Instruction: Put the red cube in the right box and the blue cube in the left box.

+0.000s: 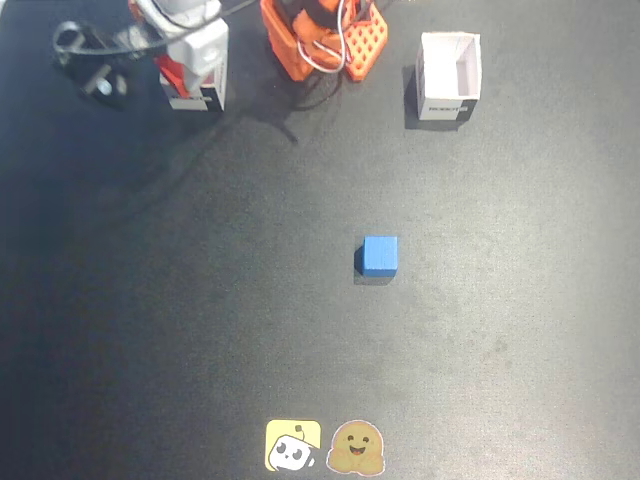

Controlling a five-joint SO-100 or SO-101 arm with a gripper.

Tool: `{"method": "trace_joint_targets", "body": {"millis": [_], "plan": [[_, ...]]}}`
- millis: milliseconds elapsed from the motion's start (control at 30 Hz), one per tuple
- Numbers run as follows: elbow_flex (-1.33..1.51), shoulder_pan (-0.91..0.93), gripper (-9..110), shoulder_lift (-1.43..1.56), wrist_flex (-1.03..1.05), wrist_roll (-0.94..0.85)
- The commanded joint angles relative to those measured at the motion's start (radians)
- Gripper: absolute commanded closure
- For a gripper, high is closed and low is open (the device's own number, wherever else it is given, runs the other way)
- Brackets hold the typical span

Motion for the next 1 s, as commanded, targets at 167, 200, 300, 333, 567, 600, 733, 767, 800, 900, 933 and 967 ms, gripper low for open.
{"method": "trace_joint_targets", "body": {"millis": [167,200,300,333,567,600,733,767,800,900,933,967], "plan": [[0.037,0.035,89,0.048,-0.017,0.067],[0.043,0.046,89,0.054,-0.02,0.067],[0.055,0.098,89,0.061,-0.034,0.049],[0.06,0.109,89,0.066,-0.034,0.046],[0.066,0.158,89,0.098,-0.035,0.028],[0.067,0.158,89,0.103,-0.035,0.028],[0.067,0.15,89,0.138,-0.028,0.026],[0.072,0.149,89,0.146,-0.028,0.028],[0.08,0.146,89,0.147,-0.034,0.026],[0.083,0.138,89,0.15,-0.037,0.018],[0.083,0.138,89,0.153,-0.037,0.009],[0.084,0.138,89,0.163,-0.038,0.0]]}}
